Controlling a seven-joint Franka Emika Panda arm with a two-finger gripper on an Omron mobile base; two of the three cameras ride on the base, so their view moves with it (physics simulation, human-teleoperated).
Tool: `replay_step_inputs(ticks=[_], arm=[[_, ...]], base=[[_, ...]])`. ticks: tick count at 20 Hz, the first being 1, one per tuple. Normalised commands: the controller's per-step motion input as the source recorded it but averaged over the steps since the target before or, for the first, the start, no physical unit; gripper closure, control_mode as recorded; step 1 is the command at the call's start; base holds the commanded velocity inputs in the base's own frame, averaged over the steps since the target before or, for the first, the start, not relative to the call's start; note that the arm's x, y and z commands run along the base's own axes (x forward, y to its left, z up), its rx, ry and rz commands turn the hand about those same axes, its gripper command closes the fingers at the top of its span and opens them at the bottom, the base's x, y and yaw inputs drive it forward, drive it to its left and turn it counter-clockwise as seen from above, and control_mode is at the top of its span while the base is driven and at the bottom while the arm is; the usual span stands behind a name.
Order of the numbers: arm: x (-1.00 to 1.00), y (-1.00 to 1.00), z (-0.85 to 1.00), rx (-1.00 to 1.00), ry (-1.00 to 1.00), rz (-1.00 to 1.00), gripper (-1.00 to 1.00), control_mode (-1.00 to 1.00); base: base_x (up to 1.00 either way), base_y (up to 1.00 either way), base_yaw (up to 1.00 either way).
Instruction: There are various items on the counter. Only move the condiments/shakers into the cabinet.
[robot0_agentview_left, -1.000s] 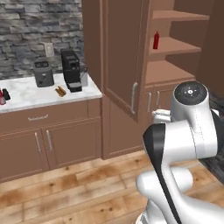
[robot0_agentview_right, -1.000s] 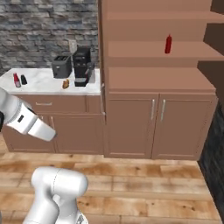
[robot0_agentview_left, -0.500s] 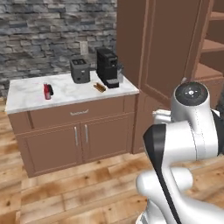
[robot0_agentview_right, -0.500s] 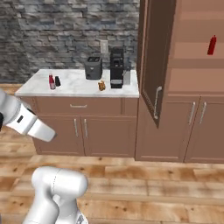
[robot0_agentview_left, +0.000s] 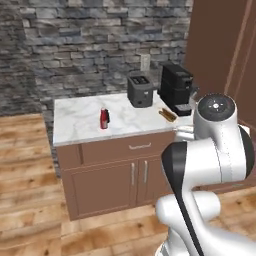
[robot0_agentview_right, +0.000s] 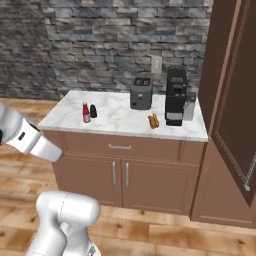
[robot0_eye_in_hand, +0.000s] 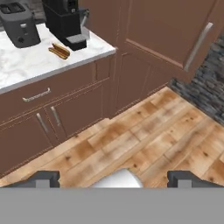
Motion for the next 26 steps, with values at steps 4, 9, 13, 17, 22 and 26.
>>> replay_step_inputs(ticks=[4, 9, 13, 17, 22, 26], arm=[[0.00, 0.00, 0.00, 0.00, 0.00, 0.00, -1.00, 1.00], [0.00, 0.00, 0.00, 0.00, 0.00, 0.00, -1.00, 1.00], [0.00, 0.00, 0.00, 0.00, 0.00, 0.00, -1.00, 1.00], [0.00, 0.00, 0.00, 0.00, 0.00, 0.00, -1.00, 1.00], [0.00, 0.00, 0.00, 0.00, 0.00, 0.00, -1.00, 1.00], [-0.14, 0.59, -0.13, -0.02, 0.11, 0.15, -1.00, -1.00]], base=[[1.00, 0.41, 0.24], [1.00, 0.00, 0.01], [1.00, 0.01, 0.00], [0.74, 0.23, 0.00], [0.01, 0.95, 0.01], [0.00, 0.25, 0.02]])
